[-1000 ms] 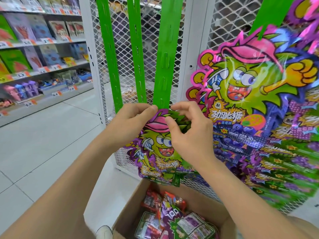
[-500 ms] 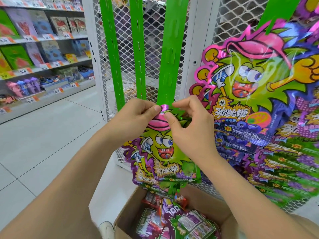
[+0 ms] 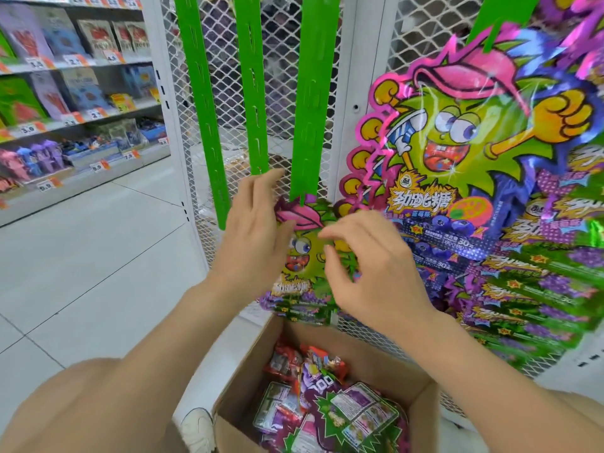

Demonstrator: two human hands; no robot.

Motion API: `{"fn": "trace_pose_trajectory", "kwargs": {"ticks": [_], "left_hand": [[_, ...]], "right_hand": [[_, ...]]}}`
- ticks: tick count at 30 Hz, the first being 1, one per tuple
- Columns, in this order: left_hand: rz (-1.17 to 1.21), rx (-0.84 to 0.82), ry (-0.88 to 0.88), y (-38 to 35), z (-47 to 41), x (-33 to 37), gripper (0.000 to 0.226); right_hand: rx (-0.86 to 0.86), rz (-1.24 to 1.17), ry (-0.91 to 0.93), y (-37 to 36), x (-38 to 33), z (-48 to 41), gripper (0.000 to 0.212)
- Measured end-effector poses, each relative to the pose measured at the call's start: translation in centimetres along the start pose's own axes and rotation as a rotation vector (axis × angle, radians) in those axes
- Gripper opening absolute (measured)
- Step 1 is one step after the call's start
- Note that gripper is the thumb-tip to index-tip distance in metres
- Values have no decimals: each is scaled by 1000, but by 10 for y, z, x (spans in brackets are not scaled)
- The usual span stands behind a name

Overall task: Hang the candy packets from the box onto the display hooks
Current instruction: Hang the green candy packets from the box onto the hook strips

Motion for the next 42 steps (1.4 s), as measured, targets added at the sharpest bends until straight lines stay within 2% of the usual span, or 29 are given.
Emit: {"fn": "trace_pose_trajectory", "kwargs": {"ticks": [2, 3, 4, 7, 9, 11, 12, 13, 16, 19, 25, 30, 33, 35, 38, 42], "left_hand": [[-54, 106, -69, -7, 15, 8, 50], [-75, 54, -94, -15, 25, 9, 44], [-95, -90, -93, -24, 36, 9, 36], [-255, -741, -77, -64, 84, 7, 19], [-296, -1061, -106, -95, 126, 0, 6], [-277, -1248, -129, -127, 170, -13, 26], [-286, -1293, -104, -140, 188, -16, 20], [-298, -1321, -111, -154, 206, -20, 14], [-370, -1404, -144, -189, 251, -21, 56], [-356, -1427, -155, -213, 282, -17, 79], [-412, -1393, -216, -227, 303, -17, 49], [-272, -1321, -194, -210, 249, -12, 28], [-34, -1228, -121, -186, 190, -1, 18], [109, -1149, -100, -163, 150, 7, 12], [243, -1008, 9, -120, 100, 21, 10], [337, -769, 221, -70, 71, 17, 23]], "right_hand": [[-274, -126, -92, 5, 0, 12, 10], [-481, -141, -176, 7, 3, 21, 7], [-697, -114, -233, 7, 10, 34, 5], [-1194, 58, -240, 8, 27, 81, 16], [-1385, 163, -237, 11, 38, 115, 23], [-1489, 251, -240, 15, 47, 144, 21], [-1514, 277, -229, 17, 52, 156, 19], [-1532, 295, -224, 20, 57, 165, 16], [-1573, 343, -210, 26, 69, 184, 6], [-1602, 330, -188, 28, 77, 194, 9], [-1620, 336, -159, 27, 90, 199, 11], [-1567, 330, -191, 34, 93, 179, 12], [-1490, 248, -221, 37, 89, 163, 38], [-1412, 138, -275, 36, 83, 152, 49], [-1188, -7, -395, 35, 77, 135, 32], [-952, -217, -576, 48, 69, 109, 30]]}}
Point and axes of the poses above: each hand's wrist, its own z-axis away from the middle knuckle, its own y-axis out of the back of the hand, x = y × z, the point moved 1 cm from there along -z, towards the middle knuckle, and after that the axes turned 8 degrees about x, right-handed, at the moved point
